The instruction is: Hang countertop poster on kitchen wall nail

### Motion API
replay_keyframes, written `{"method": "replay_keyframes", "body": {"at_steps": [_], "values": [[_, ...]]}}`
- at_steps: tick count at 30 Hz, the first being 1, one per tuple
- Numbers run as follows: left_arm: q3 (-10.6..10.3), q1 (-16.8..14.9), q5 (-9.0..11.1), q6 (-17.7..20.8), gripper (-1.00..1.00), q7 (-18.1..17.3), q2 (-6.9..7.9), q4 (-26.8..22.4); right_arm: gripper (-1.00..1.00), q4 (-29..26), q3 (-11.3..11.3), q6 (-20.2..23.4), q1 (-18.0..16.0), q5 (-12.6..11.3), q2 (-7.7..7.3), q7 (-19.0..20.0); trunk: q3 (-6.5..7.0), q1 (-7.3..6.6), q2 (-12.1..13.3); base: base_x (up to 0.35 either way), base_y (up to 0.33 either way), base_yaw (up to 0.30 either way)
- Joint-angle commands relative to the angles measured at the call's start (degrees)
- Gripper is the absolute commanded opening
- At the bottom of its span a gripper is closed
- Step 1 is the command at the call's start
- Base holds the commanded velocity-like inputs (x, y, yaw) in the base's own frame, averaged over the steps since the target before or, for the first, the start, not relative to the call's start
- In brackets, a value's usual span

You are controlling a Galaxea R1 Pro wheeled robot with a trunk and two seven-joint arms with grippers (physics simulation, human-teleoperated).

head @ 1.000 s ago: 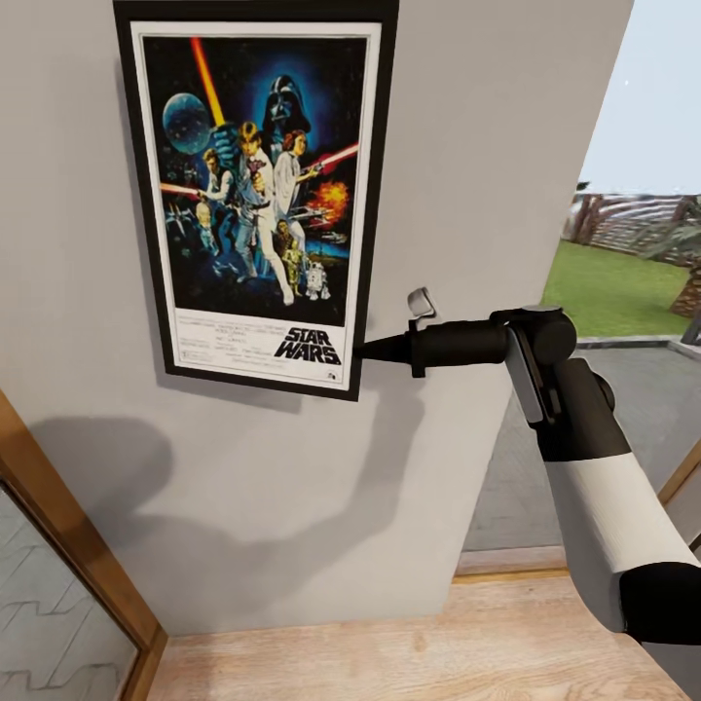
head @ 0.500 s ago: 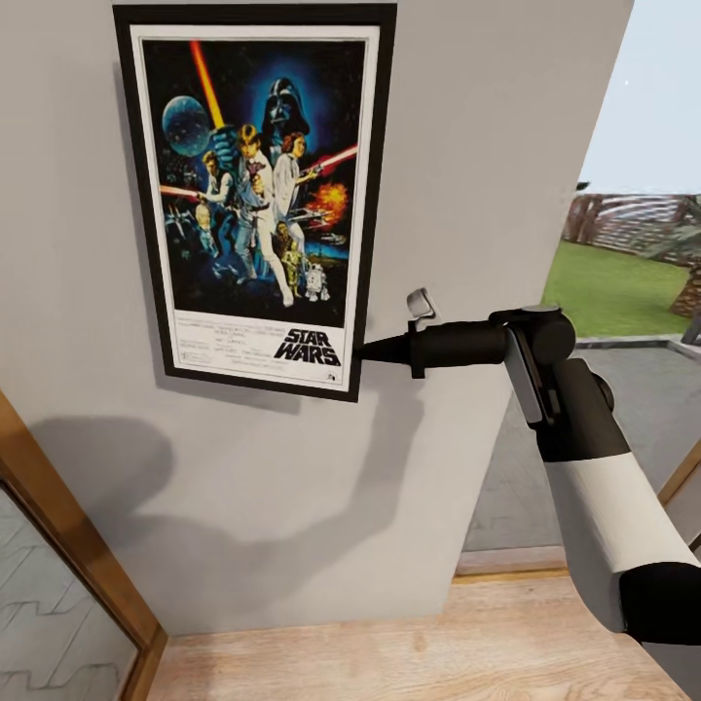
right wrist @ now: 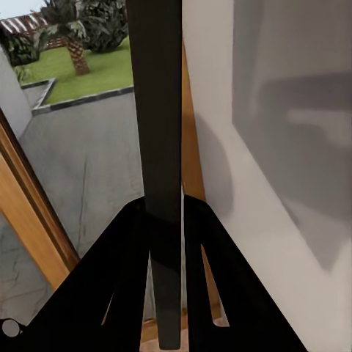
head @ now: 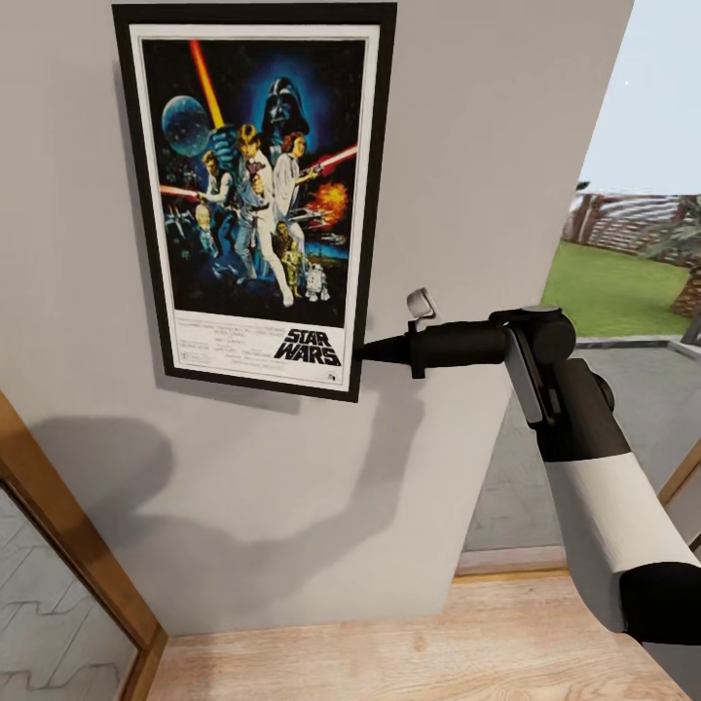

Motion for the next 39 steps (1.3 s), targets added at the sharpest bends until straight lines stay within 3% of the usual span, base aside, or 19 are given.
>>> {"method": "replay_keyframes", "body": {"at_steps": [1, 4, 8, 12, 29, 39], "values": [[0.2, 0.0, 0.0, -0.1, 1.0, -0.4, -0.03, -0.1, -1.0, 0.0, 0.1, 0.5, -0.1, -0.4, -0.06, 0.0, -0.11, 0.04, -0.1, 0.0, 0.0, 0.0], [0.2, 0.0, 0.0, -0.1, 1.0, -0.4, -0.03, -0.1, -1.0, 0.0, 0.5, 0.5, -0.1, -0.4, -0.07, 0.0, -0.11, 0.04, -0.1, 0.0, 0.0, 0.0], [0.2, 0.0, 0.0, -0.1, 1.0, -0.4, -0.03, -0.1, -1.0, -0.1, 3.4, 0.5, -0.1, -0.4, -0.07, 0.0, -0.11, 0.04, -0.1, 0.0, 0.0, 0.0], [0.2, 0.0, -0.1, -0.1, 1.0, -0.4, -0.03, -0.1, -1.0, -0.1, 4.5, 0.5, -0.1, -0.4, -0.07, -0.1, -0.11, 0.04, -0.1, 0.0, 0.0, 0.0], [0.2, 0.0, -0.1, -0.1, 1.0, -0.4, -0.03, -0.1, -1.0, -0.1, 4.7, 0.8, -0.2, -0.3, 0.0, -0.3, -0.11, 0.04, -0.1, 0.0, 0.0, 0.0], [0.2, 0.0, -0.1, -0.1, 1.0, -0.4, -0.03, -0.1, -1.0, 0.2, 4.6, 2.3, -2.5, -0.4, 0.01, -0.4, -0.11, 0.04, -0.1, 0.0, 0.0, 0.0]]}}
